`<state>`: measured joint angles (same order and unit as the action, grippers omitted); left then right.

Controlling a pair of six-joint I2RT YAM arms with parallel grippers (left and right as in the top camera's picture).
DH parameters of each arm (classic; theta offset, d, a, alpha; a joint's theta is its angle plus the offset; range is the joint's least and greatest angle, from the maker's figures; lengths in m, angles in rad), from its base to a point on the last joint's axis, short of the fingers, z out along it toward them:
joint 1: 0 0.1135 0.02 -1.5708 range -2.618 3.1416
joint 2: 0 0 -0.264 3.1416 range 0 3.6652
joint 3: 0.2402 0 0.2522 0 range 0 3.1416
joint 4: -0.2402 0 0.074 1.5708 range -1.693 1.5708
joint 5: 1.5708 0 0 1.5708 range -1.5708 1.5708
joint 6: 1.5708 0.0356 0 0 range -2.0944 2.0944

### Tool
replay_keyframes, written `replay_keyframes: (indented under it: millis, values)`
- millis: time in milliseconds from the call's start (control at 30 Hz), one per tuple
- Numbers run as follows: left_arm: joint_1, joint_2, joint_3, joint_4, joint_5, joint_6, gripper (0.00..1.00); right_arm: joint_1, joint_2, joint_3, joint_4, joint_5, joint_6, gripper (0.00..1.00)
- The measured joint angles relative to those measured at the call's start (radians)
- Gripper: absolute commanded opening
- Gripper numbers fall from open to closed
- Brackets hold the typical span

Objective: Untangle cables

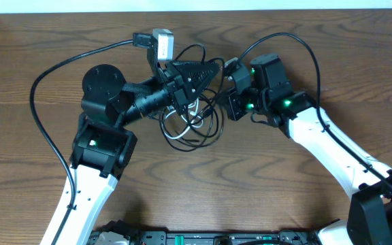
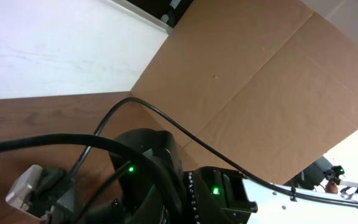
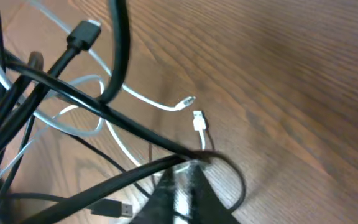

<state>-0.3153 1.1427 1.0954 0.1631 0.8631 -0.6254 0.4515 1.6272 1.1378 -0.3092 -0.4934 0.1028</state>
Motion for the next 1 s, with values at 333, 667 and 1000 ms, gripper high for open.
replay_keyframes:
  millis: [333,667,1000]
  values:
    - [-0.001,0.0,0.0,0.0,0.0,-0.007,0.08,0.005,0.0,0.0,0.009,0.041,-0.001,0.99]
    - [-0.001,0.0,0.0,-0.001,0.0,-0.008,0.08,0.005,0.0,0.0,0.008,0.076,-0.027,0.99]
    - [-0.001,0.0,0.0,0.0,0.003,-0.039,0.08,0.005,0.018,0.0,0.107,0.108,-0.112,0.99]
